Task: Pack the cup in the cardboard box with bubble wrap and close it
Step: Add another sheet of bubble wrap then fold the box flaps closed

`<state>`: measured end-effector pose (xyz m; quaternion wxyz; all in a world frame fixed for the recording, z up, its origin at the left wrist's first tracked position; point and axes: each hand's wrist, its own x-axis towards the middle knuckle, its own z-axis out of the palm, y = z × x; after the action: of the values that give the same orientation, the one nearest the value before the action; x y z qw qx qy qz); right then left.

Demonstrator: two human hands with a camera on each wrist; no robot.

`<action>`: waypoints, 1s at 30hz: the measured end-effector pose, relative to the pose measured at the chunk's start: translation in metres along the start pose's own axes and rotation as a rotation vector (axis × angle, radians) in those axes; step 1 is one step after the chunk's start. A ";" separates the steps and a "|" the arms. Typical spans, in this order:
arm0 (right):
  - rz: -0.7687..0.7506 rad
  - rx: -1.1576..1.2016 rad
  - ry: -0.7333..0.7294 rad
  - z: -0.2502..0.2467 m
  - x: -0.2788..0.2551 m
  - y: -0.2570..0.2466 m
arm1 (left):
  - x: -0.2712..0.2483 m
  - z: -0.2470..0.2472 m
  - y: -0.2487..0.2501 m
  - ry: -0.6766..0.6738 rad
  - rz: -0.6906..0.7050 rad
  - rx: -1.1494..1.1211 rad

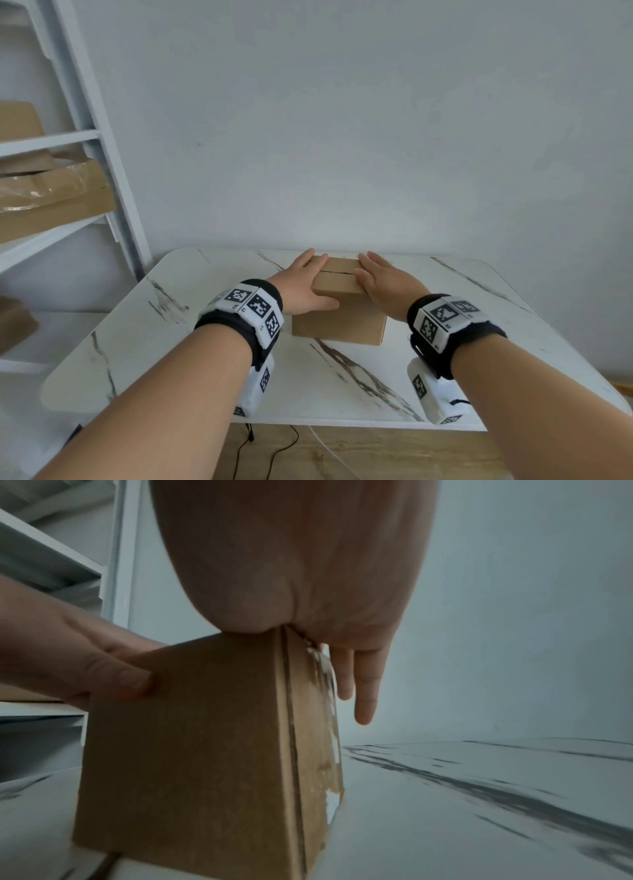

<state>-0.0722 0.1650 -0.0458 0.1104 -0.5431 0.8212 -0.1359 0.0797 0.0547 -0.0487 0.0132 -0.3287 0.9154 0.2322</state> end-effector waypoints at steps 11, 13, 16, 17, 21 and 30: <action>0.004 -0.035 0.057 -0.010 0.065 0.003 | 0.070 -0.014 -0.011 0.049 -0.008 0.019; 0.030 0.042 0.073 -0.009 0.078 0.007 | 0.085 -0.019 -0.013 0.045 -0.016 0.052; 0.037 0.050 0.084 -0.011 0.098 0.010 | 0.104 -0.024 -0.015 0.058 -0.031 0.099; 0.043 0.036 0.078 -0.012 0.104 0.010 | 0.109 -0.025 -0.016 0.063 -0.034 0.106; 0.059 0.013 0.096 -0.014 0.124 0.014 | 0.124 -0.028 -0.018 0.073 -0.041 0.118; 0.040 -0.003 0.039 -0.005 0.130 0.020 | 0.124 -0.030 -0.014 0.063 -0.076 0.333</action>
<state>-0.1414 0.0527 -0.0520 0.0964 -0.5238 0.8342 -0.1428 -0.0047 -0.0418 -0.0496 0.0474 -0.3634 0.9281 0.0662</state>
